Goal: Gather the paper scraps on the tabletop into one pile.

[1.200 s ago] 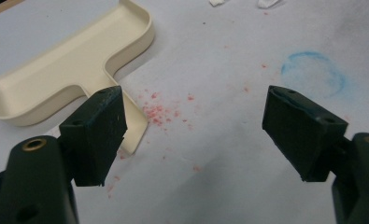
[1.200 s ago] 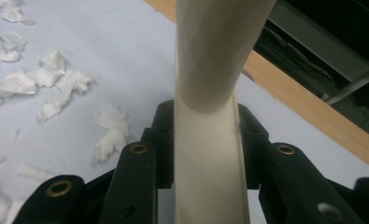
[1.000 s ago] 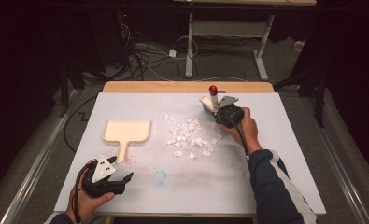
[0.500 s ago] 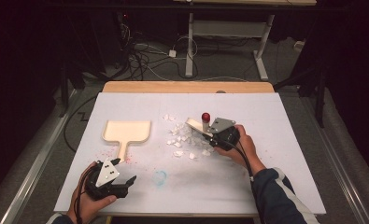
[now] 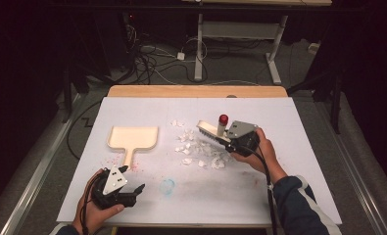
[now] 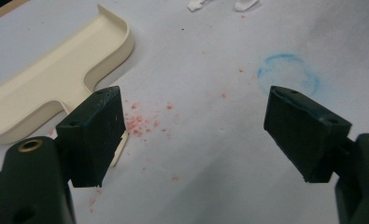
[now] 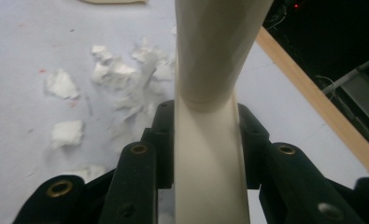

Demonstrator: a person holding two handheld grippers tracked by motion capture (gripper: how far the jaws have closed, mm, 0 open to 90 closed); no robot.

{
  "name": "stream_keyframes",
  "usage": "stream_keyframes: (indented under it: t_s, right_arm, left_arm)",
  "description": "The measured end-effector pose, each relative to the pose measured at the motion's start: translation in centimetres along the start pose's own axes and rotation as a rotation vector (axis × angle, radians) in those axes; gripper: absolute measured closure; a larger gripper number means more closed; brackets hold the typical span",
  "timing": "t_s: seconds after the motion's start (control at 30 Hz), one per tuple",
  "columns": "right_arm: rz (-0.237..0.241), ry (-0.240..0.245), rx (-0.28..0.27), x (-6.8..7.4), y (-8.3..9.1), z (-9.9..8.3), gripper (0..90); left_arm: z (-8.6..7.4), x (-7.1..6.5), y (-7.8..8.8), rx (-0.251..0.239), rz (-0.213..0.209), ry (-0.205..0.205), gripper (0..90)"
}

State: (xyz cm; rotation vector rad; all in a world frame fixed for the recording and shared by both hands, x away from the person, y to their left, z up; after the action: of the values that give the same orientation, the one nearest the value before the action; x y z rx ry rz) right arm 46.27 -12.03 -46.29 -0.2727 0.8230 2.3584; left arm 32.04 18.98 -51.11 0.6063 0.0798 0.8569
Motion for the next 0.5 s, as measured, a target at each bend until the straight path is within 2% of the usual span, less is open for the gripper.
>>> stream_keyframes:
  t_s: [0.13, 0.3, 0.37, 0.47, 0.5]
  right_arm:
    - [-0.024, 0.008, -0.002, -1.8, -1.6, 1.1, 67.5]
    - [-0.040, 0.036, 0.028, -3.4, -5.1, 2.5, 67.5]
    - [-0.033, 0.033, 0.025, -3.7, -6.6, 3.1, 67.5]
    - [-0.022, 0.023, 0.016, -3.7, -9.0, 3.7, 67.5]
    - [-0.019, 0.032, 0.022, -3.7, -9.8, 3.9, 67.5]
  left_arm:
    - [-0.1, 0.0, -0.1, 0.008, -0.004, -0.005, 19.6]
    - [-0.1, 0.3, -0.2, 0.006, 0.001, -0.002, 19.6]
    - [-0.1, 0.2, -0.3, 0.009, -0.014, 0.007, 19.6]
    - [-0.2, 0.0, -0.5, 0.024, -0.013, -0.014, 19.6]
    - [-0.2, 0.0, -0.5, 0.024, -0.013, -0.011, 19.6]
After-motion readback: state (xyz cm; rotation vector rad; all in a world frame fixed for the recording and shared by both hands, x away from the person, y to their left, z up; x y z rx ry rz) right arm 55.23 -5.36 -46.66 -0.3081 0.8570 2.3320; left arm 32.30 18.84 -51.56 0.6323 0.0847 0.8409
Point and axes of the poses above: each handheld gripper's, and its own axes: y roughly backward along the jaws, z roughly out of its top, x roughly to its left, the point moved 8 cm from there along -y, roughly forward along the jaws, and after that the axes turned 8 degrees about -x, right-handed, at the moved point
